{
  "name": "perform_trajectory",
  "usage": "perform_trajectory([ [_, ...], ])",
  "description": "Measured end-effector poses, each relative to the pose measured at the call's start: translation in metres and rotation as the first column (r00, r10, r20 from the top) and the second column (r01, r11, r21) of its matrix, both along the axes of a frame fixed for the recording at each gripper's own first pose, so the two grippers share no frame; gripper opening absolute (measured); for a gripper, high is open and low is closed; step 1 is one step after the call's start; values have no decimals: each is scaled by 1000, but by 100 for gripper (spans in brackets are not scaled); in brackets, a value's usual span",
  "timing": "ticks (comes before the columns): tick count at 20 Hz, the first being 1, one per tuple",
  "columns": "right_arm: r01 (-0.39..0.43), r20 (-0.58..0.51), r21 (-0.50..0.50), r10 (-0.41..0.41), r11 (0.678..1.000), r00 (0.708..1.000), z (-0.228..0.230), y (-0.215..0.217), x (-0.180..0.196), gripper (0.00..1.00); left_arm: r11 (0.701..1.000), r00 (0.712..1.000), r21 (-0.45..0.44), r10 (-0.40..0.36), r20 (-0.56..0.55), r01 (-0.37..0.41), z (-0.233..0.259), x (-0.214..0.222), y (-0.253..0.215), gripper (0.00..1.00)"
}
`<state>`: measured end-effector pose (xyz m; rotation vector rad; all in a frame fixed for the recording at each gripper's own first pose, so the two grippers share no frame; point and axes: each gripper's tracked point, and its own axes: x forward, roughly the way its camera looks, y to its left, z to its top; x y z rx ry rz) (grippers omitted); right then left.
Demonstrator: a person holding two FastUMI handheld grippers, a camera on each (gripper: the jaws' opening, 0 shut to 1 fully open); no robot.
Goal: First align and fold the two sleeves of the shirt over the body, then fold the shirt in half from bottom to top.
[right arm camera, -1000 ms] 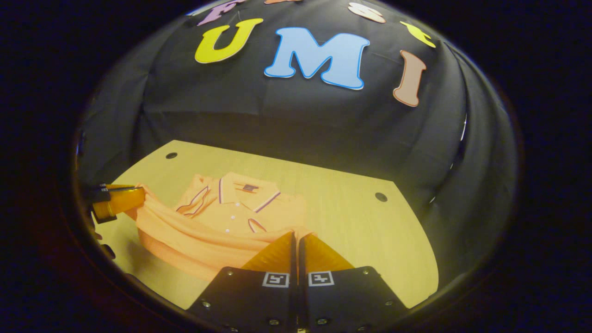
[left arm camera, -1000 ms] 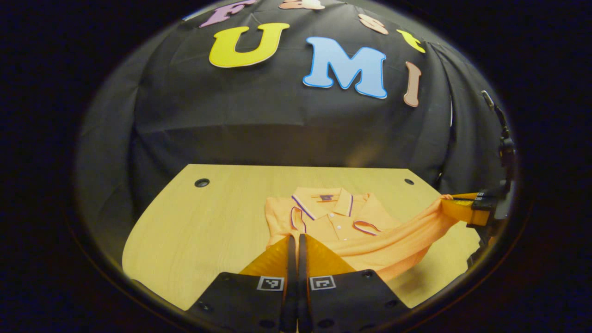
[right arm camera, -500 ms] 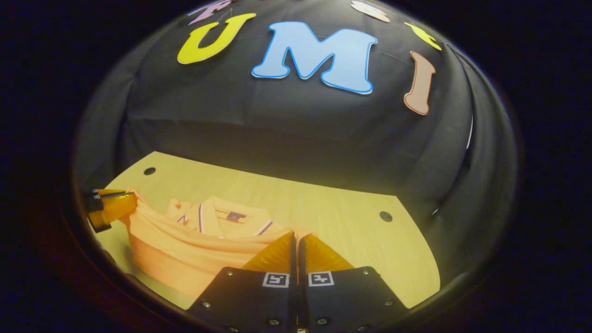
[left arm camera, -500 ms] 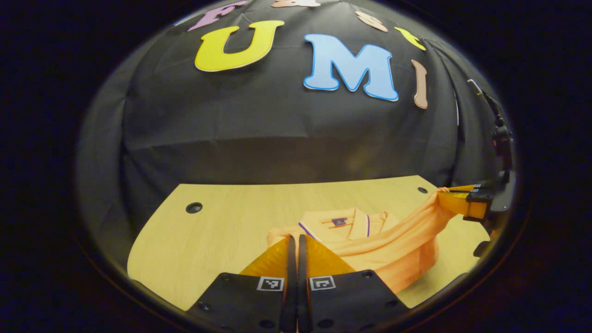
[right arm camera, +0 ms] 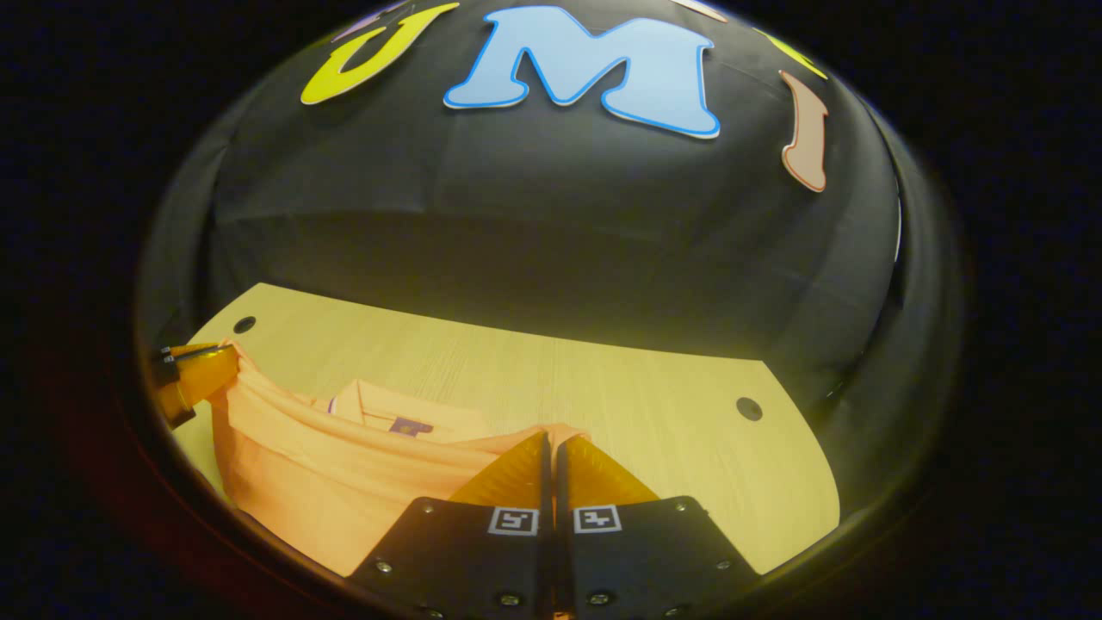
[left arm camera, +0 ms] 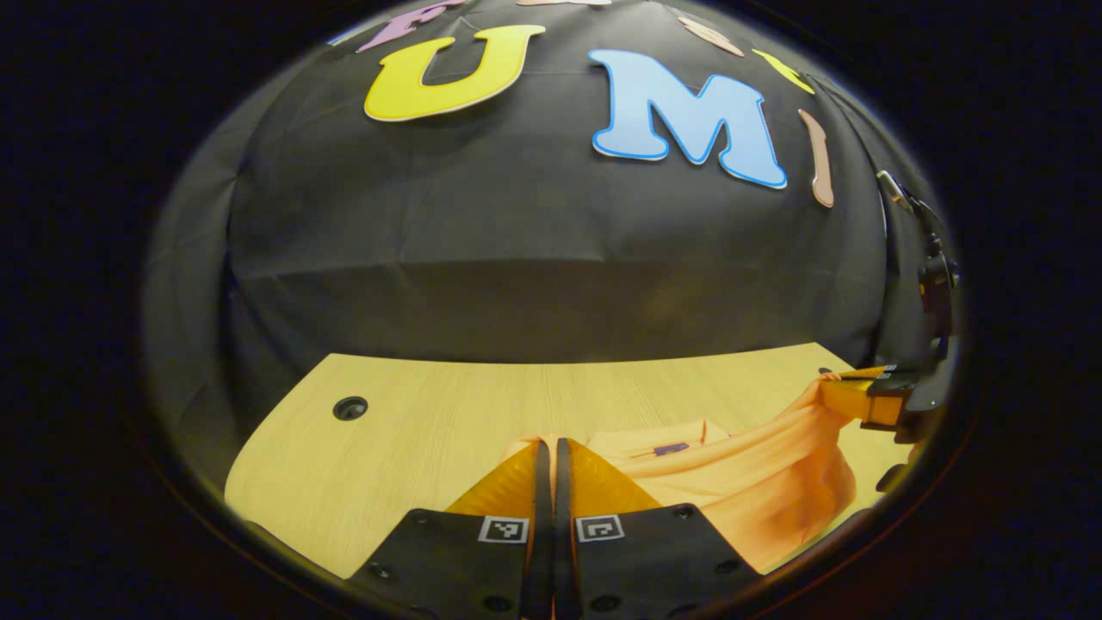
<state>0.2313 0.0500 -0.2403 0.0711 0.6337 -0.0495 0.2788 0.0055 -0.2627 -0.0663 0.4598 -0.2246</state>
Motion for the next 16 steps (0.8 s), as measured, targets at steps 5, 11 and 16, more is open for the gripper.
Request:
perform_trajectory([
  [5, 2, -49, -3, -2, 1000, 999, -33, 5, 15, 1, 999, 1000, 42, 7, -1, -6, -23, 15, -5, 6],
  [11, -12, -90, -29, 9, 1000, 996, -47, 7, 14, 5, 999, 999, 36, 0, -36, 2, -40, 15, -10, 9],
  [16, -49, -99, -28, 46, 998, 994, -42, 18, 5, 20, 999, 998, 35, 24, -55, -22, -37, 7, -1, 19],
])
